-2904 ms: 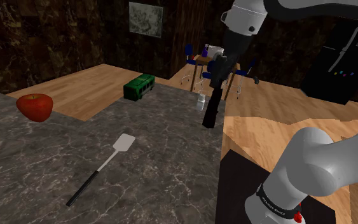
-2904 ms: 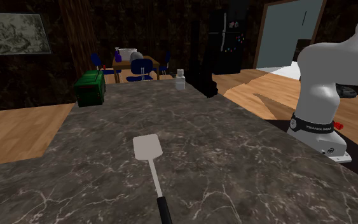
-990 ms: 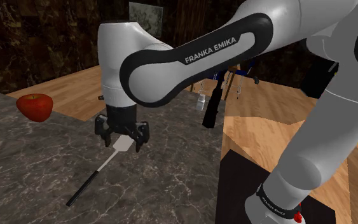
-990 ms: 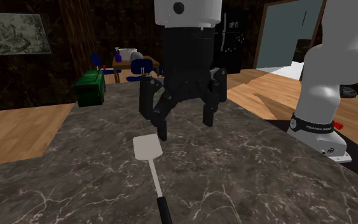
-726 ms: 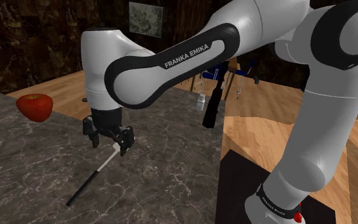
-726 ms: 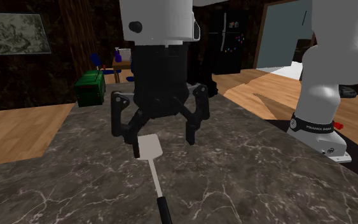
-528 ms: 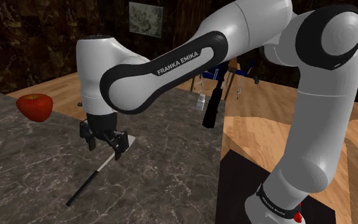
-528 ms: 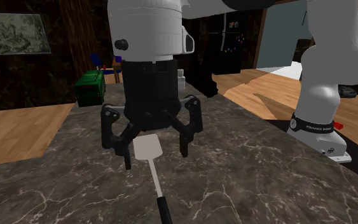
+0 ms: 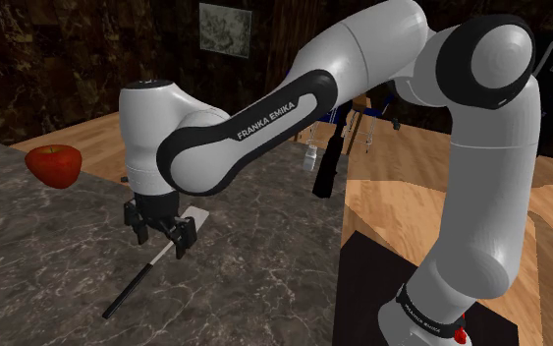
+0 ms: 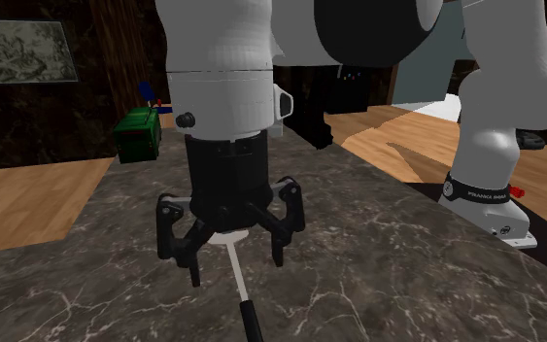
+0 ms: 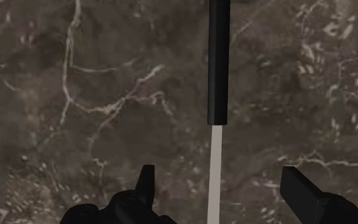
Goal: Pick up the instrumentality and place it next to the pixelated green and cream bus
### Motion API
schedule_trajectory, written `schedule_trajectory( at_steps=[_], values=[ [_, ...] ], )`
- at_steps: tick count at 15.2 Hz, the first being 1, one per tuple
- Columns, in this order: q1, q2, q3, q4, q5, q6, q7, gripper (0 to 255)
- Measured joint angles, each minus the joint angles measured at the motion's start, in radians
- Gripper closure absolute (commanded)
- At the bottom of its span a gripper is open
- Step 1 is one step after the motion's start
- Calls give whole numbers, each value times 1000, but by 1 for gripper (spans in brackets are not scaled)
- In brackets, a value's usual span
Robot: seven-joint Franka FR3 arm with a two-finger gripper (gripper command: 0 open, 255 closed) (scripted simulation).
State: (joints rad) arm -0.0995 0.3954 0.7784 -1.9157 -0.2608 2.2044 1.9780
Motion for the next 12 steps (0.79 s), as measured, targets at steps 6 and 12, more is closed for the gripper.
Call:
schedule_trajectory(
  at_steps=[6,12],
  values=[
    [1,2,-1,0,-2,2,1,255],
    [1,2,-1,0,-1,2,1,255]
  ],
)
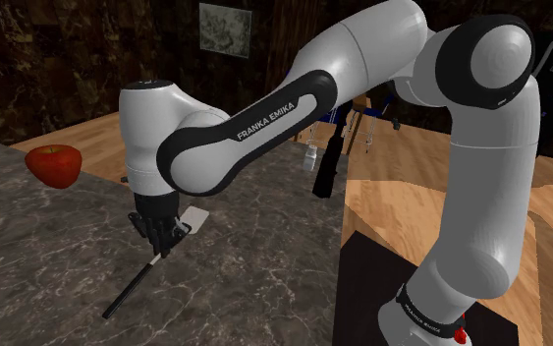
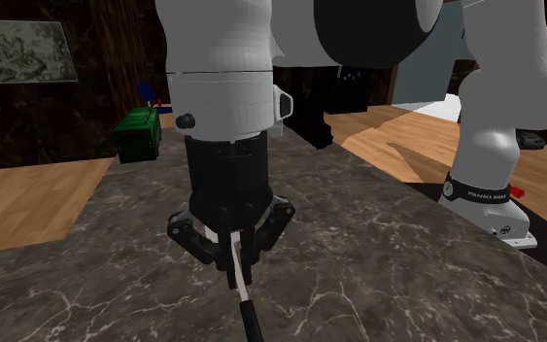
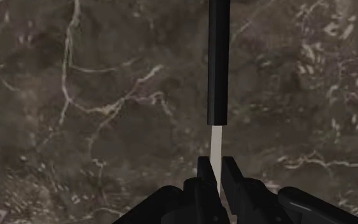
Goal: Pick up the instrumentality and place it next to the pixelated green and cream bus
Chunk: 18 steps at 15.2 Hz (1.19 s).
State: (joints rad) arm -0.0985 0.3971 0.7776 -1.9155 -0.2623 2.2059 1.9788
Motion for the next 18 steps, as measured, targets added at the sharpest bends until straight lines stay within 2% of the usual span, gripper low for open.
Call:
schedule_trajectory(
  at_steps=[5,18],
  values=[
    [-5,-11,6,5,10,-14,-5,255],
    [-36,-93,47,87,85,-155,-46,255]
  ],
)
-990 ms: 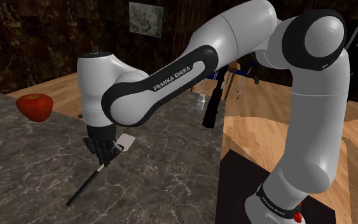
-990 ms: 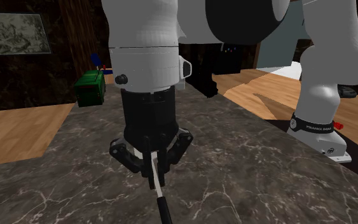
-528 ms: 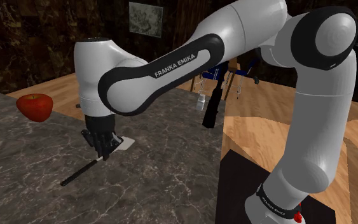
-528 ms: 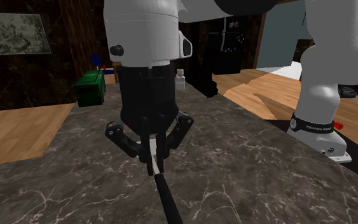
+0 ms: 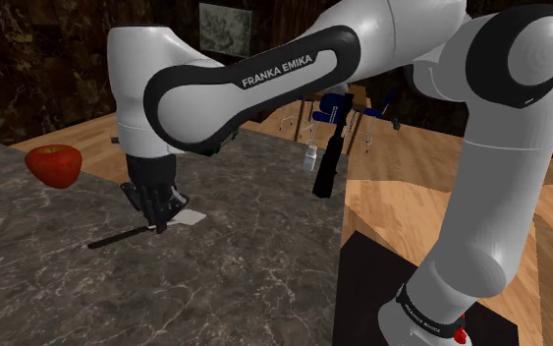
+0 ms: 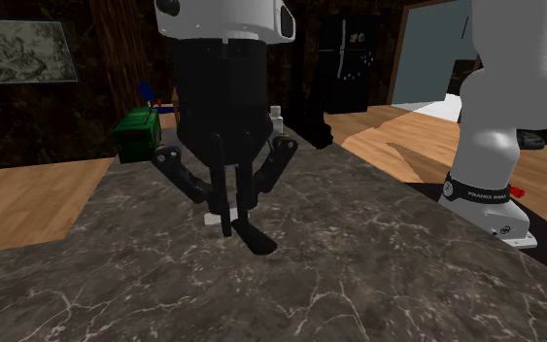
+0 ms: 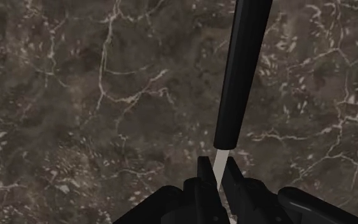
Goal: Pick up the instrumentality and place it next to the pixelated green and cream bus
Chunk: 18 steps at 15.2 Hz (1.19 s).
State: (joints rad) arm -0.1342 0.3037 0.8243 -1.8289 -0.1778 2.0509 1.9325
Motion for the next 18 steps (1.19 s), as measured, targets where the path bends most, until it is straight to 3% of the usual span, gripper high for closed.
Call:
schedule_trajectory(
  at_steps=[18],
  values=[
    [-11,-61,25,174,56,-216,-28,255]
  ],
)
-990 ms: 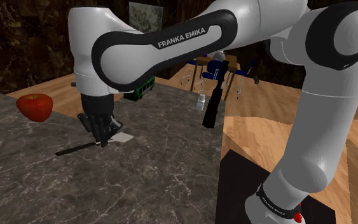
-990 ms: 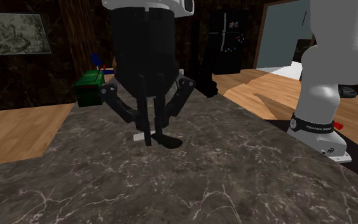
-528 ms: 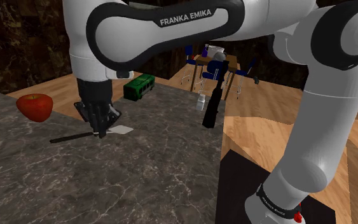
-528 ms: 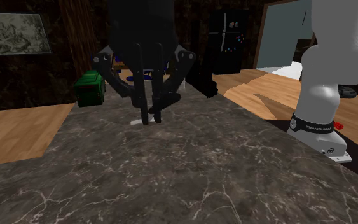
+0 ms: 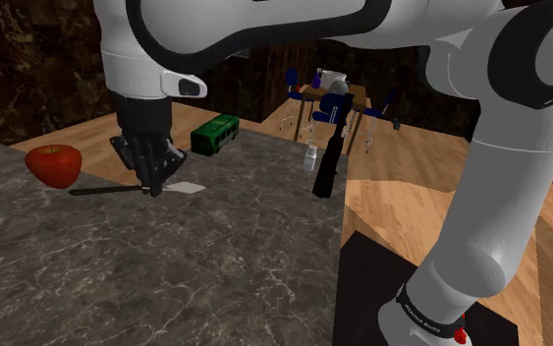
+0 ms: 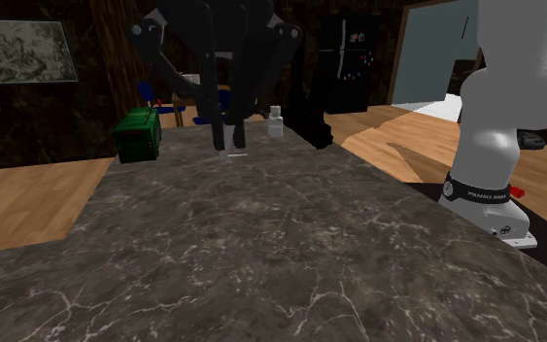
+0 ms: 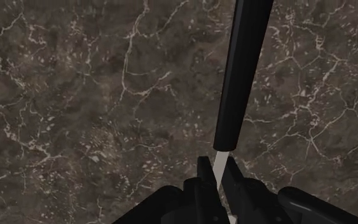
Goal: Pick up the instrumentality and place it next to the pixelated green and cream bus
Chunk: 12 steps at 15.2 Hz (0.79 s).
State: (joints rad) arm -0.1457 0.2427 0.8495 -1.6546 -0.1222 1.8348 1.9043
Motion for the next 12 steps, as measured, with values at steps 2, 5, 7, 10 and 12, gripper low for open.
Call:
schedule_trajectory(
  at_steps=[2,5,7,10,12],
  values=[
    [-31,-26,-5,-15,21,-4,-37,255],
    [-93,-68,-22,-46,57,-3,-120,255],
    [-132,-99,-36,-78,82,5,-176,255],
    [-182,-124,-62,-96,103,4,-255,255],
    [-209,-135,-80,-109,113,7,-302,255]
  ],
)
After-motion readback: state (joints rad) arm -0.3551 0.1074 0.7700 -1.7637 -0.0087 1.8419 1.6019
